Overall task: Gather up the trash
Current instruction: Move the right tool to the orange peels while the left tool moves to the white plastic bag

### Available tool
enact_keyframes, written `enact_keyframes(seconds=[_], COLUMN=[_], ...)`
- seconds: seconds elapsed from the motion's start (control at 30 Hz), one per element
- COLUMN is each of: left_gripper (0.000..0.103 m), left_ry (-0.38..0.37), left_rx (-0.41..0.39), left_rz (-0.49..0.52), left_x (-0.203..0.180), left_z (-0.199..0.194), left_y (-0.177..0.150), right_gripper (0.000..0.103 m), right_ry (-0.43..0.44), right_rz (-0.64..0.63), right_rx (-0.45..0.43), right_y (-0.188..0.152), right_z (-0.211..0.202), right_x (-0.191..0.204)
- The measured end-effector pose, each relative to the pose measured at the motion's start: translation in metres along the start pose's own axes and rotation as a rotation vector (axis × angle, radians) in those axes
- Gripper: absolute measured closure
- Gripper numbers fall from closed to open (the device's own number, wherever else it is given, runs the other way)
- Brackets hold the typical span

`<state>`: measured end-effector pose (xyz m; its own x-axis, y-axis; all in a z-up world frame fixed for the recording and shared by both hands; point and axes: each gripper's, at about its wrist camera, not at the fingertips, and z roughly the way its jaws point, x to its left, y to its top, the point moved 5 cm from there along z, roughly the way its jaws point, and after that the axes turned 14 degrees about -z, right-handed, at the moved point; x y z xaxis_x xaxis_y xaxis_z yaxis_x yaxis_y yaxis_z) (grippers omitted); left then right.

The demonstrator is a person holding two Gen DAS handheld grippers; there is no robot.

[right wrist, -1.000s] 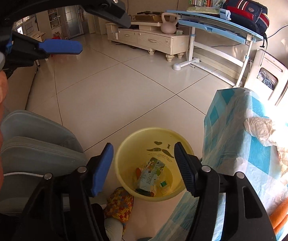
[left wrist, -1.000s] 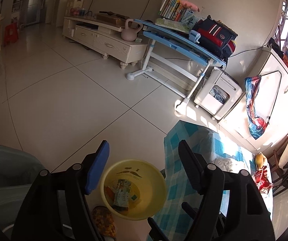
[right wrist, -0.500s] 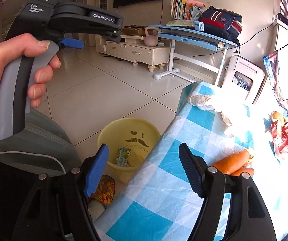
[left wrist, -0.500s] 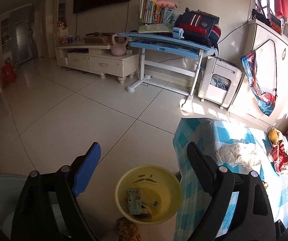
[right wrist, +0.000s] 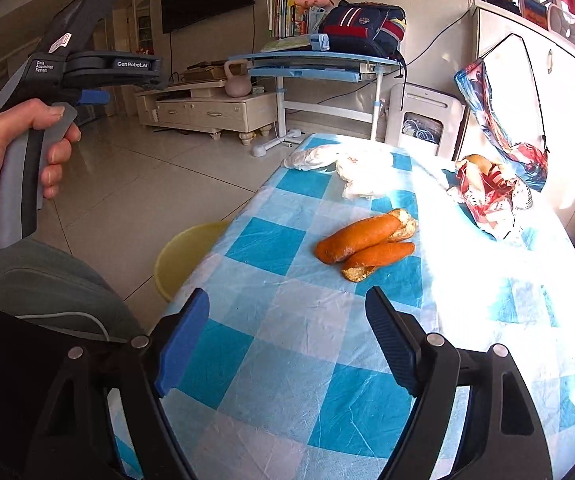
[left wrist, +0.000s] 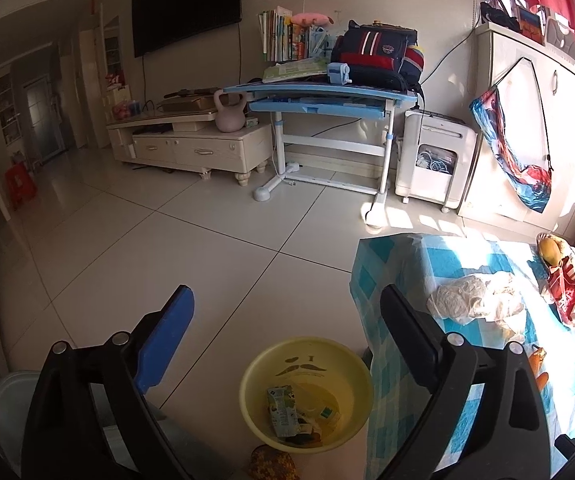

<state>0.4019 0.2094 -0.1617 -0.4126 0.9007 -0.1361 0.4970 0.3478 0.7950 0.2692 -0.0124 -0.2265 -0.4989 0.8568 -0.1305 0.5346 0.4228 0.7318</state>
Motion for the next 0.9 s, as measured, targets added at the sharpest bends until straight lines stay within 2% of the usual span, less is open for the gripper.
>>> enact_keyframes(seconds=[0.57, 0.73, 0.9], left_gripper=[0.01, 0.008, 0.008], left_ry=[0.003, -0.048, -0.145], left_rx=[0.008, 0.045, 0.12], left_rz=[0.048, 0.108, 0.179], left_x=[-0.013, -0.029, -0.056], left_z=[0.004, 0.01, 0.021], left_y=[-0.003, -0.013, -0.03], right_gripper=[0.026, 0.026, 0.027], right_ry=[-0.023, -0.062, -0.084], right_rz=[0.059, 0.093, 0.111], right_rx=[0.03, 0.055, 0.081], right_y=[-0.02, -0.02, -0.013], right_z=[0.001, 0.002, 0.01], right_x=[-0.017, -0.033, -0.055])
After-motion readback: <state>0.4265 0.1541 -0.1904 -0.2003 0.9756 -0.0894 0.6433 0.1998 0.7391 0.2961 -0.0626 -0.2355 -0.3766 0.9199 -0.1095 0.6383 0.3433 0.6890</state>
